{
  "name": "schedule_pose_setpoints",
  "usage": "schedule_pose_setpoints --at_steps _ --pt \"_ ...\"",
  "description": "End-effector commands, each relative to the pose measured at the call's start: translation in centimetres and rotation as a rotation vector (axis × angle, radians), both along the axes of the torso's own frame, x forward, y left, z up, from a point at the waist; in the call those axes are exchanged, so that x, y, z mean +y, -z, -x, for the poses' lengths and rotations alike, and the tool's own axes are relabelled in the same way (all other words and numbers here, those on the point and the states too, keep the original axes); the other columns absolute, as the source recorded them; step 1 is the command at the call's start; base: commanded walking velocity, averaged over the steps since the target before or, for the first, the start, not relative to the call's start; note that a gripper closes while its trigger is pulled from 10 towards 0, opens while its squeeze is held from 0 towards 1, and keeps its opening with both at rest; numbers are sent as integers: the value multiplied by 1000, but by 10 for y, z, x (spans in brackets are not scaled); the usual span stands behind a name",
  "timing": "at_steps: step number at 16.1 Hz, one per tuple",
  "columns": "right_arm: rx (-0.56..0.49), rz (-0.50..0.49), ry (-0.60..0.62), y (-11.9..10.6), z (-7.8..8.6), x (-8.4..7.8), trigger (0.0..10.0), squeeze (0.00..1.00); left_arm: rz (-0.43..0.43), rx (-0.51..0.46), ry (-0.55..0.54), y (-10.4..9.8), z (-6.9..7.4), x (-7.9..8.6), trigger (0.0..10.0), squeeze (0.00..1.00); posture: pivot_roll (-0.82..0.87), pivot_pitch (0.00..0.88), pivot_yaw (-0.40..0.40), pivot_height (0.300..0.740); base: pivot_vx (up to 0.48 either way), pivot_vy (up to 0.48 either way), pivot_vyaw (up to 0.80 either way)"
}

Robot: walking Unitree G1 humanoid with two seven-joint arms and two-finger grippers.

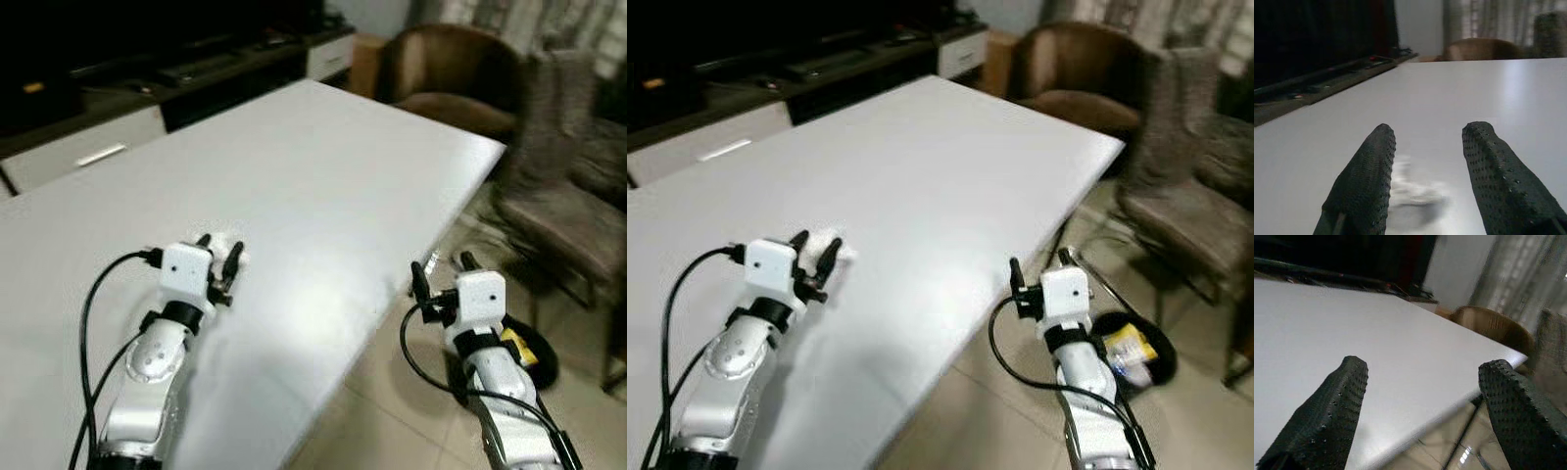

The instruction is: Picking trash to rubbish bin

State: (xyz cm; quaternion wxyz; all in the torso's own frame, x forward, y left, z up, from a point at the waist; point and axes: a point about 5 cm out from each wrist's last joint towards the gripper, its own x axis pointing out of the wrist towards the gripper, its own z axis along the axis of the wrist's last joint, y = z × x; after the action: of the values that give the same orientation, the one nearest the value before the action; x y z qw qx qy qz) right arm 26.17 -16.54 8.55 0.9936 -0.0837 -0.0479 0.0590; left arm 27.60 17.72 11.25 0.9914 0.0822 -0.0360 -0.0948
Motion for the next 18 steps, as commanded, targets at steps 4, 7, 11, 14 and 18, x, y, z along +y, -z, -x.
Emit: schedule_pose_setpoints --at_steps 4,7,11,14,18 --pt "-10 -11 -11 -4 -2 4 10000 0 51 35 -7 3 -3 2 10000 0 -19 0 -44 740 112 0 0" --pt "-6 -12 -12 -4 0 4 10000 0 96 67 36 5 -11 -2 10000 1000 -22 0 -43 740 0 0 0" --pt "9 -15 -20 -2 8 5 10000 0 47 168 20 14 -32 4 10000 1000 -43 0 -31 740 0 0 0" --pt "9 -15 -6 -3 10 2 10000 0 48 201 47 17 -42 -1 10000 1000 -59 0 -24 740 0 0 0" --pt "38 -27 -54 -3 12 5 10000 0 7 234 2 24 -57 3 10000 1000 -77 0 -24 740 0 0 0"
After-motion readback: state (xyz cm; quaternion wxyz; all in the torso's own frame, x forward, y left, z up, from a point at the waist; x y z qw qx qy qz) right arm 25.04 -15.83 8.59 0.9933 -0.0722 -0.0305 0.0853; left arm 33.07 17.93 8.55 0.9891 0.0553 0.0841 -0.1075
